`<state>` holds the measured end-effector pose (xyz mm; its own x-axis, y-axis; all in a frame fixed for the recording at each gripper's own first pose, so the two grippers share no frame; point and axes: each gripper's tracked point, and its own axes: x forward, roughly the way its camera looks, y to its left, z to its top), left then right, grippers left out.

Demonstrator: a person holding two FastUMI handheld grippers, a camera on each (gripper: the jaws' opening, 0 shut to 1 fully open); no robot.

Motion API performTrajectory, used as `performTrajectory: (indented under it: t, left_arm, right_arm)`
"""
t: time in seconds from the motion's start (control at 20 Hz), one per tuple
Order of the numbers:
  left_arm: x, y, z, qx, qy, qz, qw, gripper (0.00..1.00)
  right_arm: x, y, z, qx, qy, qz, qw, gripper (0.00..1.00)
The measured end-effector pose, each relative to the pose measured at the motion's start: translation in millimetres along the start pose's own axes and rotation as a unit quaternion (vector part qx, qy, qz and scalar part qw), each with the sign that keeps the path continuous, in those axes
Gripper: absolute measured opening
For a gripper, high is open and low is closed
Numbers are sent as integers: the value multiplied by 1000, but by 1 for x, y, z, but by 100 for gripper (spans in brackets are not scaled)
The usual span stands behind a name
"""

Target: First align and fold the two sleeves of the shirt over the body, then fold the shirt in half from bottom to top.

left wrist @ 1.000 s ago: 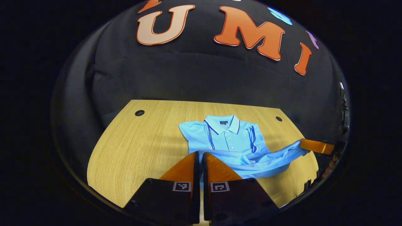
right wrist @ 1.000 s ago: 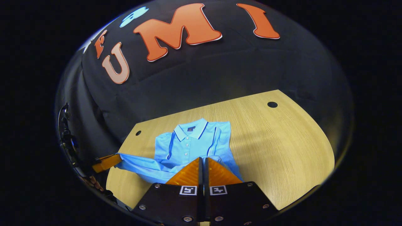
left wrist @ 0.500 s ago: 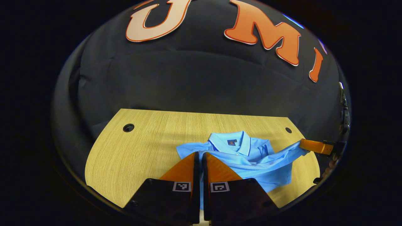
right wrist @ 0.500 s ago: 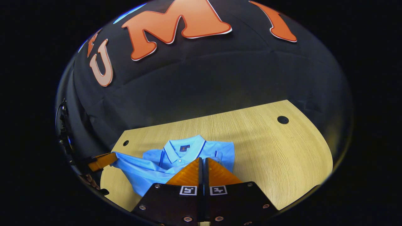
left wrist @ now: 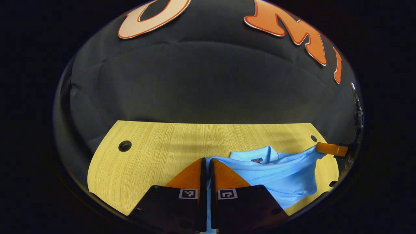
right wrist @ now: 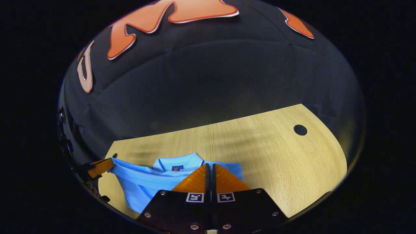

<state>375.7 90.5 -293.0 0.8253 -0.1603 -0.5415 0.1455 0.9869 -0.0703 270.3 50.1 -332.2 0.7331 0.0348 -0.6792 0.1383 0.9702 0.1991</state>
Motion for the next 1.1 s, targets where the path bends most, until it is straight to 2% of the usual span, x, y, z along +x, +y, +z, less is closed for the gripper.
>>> performTrajectory:
  t: [0.2,0.25,0.35,0.4,0.5,0.55,0.6,0.7,0.75,0.8,1.1]
  left_arm:
    - [24,11,-5,20,22,17,999,10]
    - [27,13,-7,24,25,21,999,18]
    - [17,8,-3,14,21,15,1000,46]
    - [9,5,-1,10,20,10,1000,60]
    - [-6,3,7,9,11,10,1000,80]
    - [-15,3,11,10,2,16,1000,90]
    - [-27,2,15,13,-7,20,1000,98]
    - [-54,-3,22,18,-24,25,999,100]
    - [-70,-5,26,22,-34,27,999,100]
    - [-84,-7,29,26,-41,30,998,99]
    - [-179,-29,36,26,-91,26,995,99]
  right_arm:
    - [18,-4,12,14,-11,4,1000,2]
    - [20,-8,8,16,-1,-4,1000,2]
    - [13,-18,-3,12,25,-17,999,11]
    - [9,-21,-3,0,23,-22,999,21]
    - [-8,-20,11,-25,-4,-21,999,40]
    - [-19,-16,19,-32,-15,-18,999,46]
    - [-31,-11,25,-37,-26,-12,999,65]
    - [-59,-6,37,-43,-51,-4,998,72]
    - [-73,-4,42,-46,-61,-2,997,81]
    - [-88,-3,45,-49,-70,0,996,84]
    - [-177,-5,55,-83,-123,6,989,84]
